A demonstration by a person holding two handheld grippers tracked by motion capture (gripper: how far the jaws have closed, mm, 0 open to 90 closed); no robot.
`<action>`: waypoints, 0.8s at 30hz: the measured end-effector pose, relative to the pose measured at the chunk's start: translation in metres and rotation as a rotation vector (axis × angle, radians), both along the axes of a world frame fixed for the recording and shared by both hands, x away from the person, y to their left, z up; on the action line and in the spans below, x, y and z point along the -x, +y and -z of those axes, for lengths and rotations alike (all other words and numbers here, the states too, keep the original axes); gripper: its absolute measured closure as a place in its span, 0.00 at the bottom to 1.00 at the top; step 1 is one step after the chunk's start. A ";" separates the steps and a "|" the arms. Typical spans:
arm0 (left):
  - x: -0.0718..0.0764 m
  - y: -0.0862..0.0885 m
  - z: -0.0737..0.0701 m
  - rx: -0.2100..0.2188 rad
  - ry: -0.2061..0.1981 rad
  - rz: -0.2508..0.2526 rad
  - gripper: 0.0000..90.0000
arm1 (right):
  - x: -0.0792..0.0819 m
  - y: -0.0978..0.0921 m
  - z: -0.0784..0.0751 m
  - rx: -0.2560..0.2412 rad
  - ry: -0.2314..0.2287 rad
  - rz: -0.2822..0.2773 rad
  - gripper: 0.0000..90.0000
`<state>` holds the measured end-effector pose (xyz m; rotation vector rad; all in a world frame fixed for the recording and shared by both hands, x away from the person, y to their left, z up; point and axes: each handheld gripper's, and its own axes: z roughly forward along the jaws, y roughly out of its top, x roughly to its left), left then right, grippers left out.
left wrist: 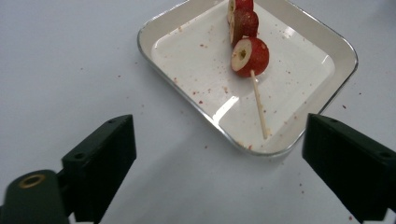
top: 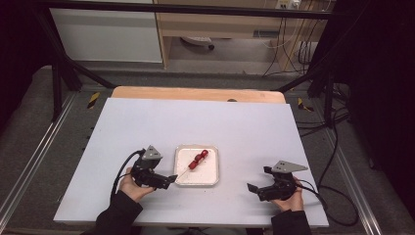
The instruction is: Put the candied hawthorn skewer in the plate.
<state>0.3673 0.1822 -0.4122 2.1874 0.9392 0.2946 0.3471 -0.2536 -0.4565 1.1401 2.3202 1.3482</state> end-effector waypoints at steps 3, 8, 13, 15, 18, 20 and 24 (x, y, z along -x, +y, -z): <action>0.005 0.013 0.002 0.020 -0.019 0.002 0.09 | 0.000 0.000 0.000 -0.003 0.003 0.001 0.00; 0.012 0.036 0.006 0.065 -0.036 -0.005 0.08 | 0.000 0.000 0.000 0.001 0.003 -0.001 0.00; 0.018 0.060 0.015 0.090 -0.041 -0.011 0.08 | 0.000 0.000 0.000 0.003 0.001 0.000 0.00; 0.020 0.068 0.020 0.090 -0.038 -0.011 0.08 | 0.000 0.000 0.000 0.005 0.001 0.000 0.00; 0.022 0.079 0.026 0.098 -0.036 -0.025 0.08 | 0.000 0.000 0.000 0.004 0.004 0.001 0.00; 0.023 0.086 0.029 0.108 -0.036 -0.028 0.08 | 0.000 0.000 0.001 0.003 0.006 0.001 0.00; 0.026 0.097 0.036 0.110 -0.028 -0.040 0.08 | 0.000 0.000 0.001 0.003 0.007 0.003 0.00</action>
